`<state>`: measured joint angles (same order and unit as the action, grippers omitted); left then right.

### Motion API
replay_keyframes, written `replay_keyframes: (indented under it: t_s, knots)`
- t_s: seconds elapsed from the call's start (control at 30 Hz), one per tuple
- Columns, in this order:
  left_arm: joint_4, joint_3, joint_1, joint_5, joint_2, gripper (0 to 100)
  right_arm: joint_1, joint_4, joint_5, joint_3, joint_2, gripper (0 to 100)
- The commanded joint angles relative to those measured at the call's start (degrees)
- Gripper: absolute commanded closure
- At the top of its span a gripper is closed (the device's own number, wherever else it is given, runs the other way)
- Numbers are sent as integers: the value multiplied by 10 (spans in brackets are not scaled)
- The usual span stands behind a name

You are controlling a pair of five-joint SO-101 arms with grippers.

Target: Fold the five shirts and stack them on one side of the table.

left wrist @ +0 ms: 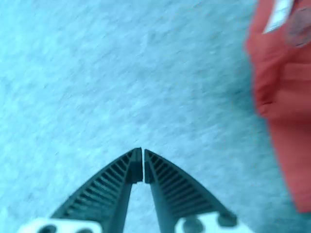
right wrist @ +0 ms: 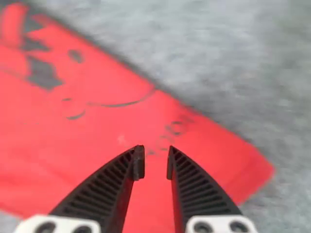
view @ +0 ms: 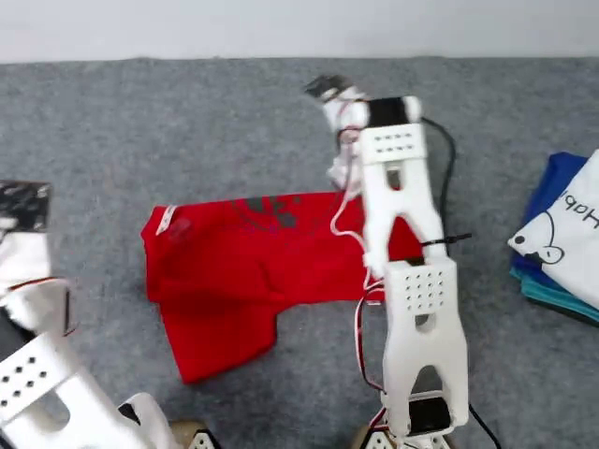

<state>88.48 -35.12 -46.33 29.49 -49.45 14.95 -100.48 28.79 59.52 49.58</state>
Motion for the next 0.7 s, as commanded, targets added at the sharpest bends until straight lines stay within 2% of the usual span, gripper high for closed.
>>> replay_keyframes:
  t_s: [0.0, 0.23, 0.37, 0.5, 0.67]
  knots:
    - [3, 17, -62, 36, -11, 986, 59, -24, 0, -62, -102, 939]
    - [2, 17, -111, 38, -11, 986, 210, -16, -1, -98, -114, 941]
    - [2, 17, -124, 38, -11, 986, 267, -1, -10, -96, -77, 941]
    - [2, 17, -142, 38, -11, 986, 282, 6, -40, -96, -35, 941]
    - [2, 10, -149, 38, -11, 986, 268, 0, -40, -96, 16, 942]
